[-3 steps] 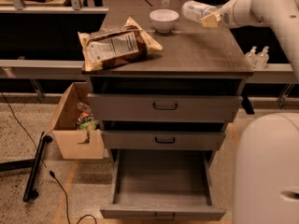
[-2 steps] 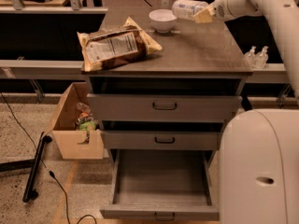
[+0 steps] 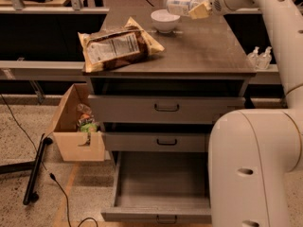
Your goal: Place blue plastic bottle into white bowl
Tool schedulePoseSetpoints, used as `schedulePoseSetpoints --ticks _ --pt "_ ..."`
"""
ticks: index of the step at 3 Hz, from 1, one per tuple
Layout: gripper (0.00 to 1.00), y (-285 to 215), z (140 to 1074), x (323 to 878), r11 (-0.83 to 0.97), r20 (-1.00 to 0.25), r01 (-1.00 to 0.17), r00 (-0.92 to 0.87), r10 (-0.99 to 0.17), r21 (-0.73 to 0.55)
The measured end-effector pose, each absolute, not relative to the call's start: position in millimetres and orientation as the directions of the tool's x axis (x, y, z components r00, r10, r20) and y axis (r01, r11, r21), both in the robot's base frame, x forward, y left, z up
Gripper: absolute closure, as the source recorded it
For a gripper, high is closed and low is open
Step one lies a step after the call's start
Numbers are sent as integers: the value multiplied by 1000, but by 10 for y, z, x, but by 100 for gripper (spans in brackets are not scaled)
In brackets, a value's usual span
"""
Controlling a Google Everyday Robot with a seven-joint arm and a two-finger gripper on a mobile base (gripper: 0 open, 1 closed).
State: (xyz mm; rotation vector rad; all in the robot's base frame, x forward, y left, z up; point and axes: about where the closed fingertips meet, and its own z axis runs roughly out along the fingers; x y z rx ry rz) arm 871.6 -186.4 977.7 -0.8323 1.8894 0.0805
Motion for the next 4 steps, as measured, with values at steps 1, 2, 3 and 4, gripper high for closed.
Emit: schedulePoseSetpoints --ticks 1,2,3,4 --pt "100 -1780 9809 8779 756 -830 -577 -224 -510 -309" --pt "100 -1728 9784 8840 753 -823 -574 -224 -522 -321" --pt "100 -1695 9680 8894 756 -816 -573 -242 -526 -317" --pt "100 -1640 9576 8951 757 -809 -574 -256 -529 -314"
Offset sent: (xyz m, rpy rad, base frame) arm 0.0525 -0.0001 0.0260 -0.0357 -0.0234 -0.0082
